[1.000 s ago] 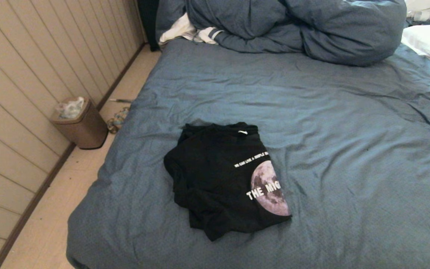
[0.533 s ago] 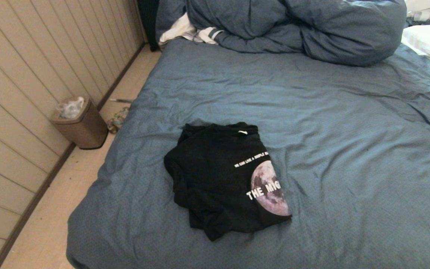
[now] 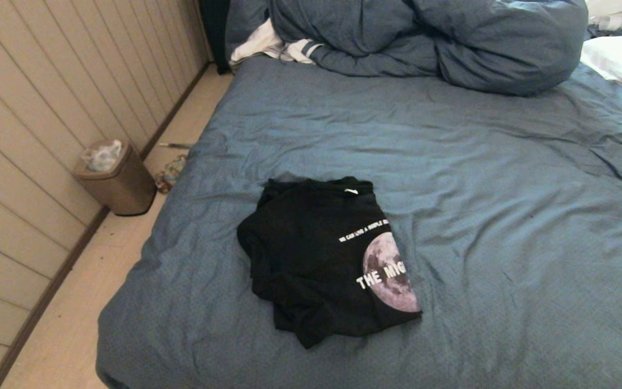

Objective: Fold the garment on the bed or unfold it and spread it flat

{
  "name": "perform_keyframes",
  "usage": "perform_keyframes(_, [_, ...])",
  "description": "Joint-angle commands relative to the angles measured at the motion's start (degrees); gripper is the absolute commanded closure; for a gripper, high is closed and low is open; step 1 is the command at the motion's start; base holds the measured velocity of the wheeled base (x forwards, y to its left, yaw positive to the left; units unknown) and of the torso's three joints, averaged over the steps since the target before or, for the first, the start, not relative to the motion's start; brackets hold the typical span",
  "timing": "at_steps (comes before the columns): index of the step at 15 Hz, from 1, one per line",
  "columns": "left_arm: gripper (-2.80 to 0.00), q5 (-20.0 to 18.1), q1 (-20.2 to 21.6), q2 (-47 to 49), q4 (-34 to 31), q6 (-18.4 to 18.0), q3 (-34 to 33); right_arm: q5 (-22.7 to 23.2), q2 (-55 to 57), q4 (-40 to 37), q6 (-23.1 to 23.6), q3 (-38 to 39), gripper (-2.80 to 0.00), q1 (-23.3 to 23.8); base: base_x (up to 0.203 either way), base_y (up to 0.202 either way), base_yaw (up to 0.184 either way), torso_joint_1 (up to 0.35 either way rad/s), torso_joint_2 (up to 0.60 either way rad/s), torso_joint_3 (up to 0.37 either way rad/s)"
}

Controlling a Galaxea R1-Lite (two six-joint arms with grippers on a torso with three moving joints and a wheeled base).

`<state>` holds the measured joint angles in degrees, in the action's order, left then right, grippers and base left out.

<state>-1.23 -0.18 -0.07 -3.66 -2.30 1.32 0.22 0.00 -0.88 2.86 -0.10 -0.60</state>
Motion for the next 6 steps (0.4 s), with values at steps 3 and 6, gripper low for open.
perform_keyframes(3, [0.00,0.0,0.0,0.0,0.0,0.0,0.0,0.0,0.2,0.0,0.0,0.0,0.00,0.0,0.000,0.000,0.000,0.000,0.00,0.000])
perform_keyframes(6, [0.00,0.0,0.0,0.0,0.2,-0.2,0.0,-0.2,0.2,0.1,-0.6,0.1,0.00,0.1,0.000,0.000,0.000,0.000,0.00,0.000])
